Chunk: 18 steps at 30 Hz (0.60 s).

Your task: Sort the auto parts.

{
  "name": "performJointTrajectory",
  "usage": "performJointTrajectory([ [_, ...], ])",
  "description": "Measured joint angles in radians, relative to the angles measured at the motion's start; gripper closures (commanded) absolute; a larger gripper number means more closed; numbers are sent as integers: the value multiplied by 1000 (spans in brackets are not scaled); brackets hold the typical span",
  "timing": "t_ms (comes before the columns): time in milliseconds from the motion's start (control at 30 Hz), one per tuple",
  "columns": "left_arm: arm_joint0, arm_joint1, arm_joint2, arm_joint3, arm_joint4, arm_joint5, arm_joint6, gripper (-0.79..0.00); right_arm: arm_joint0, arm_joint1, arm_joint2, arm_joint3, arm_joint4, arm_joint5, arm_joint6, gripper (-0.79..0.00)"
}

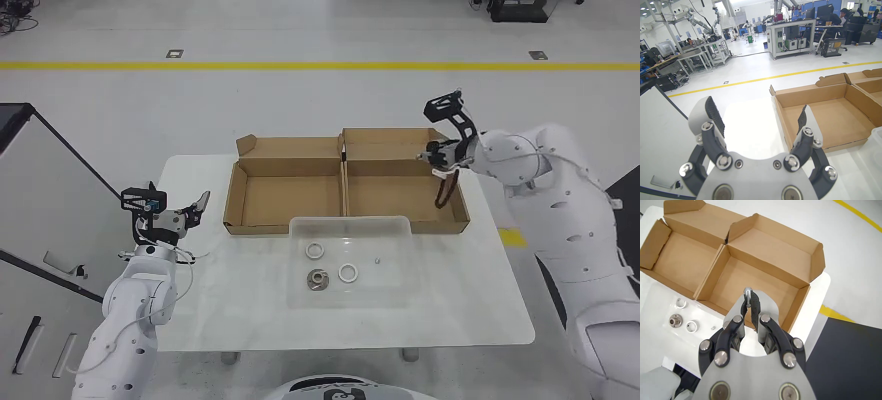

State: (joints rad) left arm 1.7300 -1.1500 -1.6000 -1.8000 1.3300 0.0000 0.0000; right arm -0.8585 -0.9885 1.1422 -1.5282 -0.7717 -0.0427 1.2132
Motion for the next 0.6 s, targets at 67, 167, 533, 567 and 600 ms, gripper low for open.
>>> performJointTrajectory([
  [67, 0, 0, 0, 0, 0, 0, 0, -785, 30, -9, -37, 40, -35, 21, 1, 0],
  [167, 0, 0, 0, 0, 0, 0, 0, -785, 75, -25, -97, 101, -80, 58, 9, 0],
  [533, 0, 0, 0, 0, 0, 0, 0, -785, 185, -89, -267, 335, -146, 93, -25, 0],
  [567, 0, 0, 0, 0, 0, 0, 0, -785, 193, -96, -279, 361, -148, 93, -32, 0],
  [600, 0, 0, 0, 0, 0, 0, 0, -785, 199, -101, -287, 380, -147, 94, -37, 0],
])
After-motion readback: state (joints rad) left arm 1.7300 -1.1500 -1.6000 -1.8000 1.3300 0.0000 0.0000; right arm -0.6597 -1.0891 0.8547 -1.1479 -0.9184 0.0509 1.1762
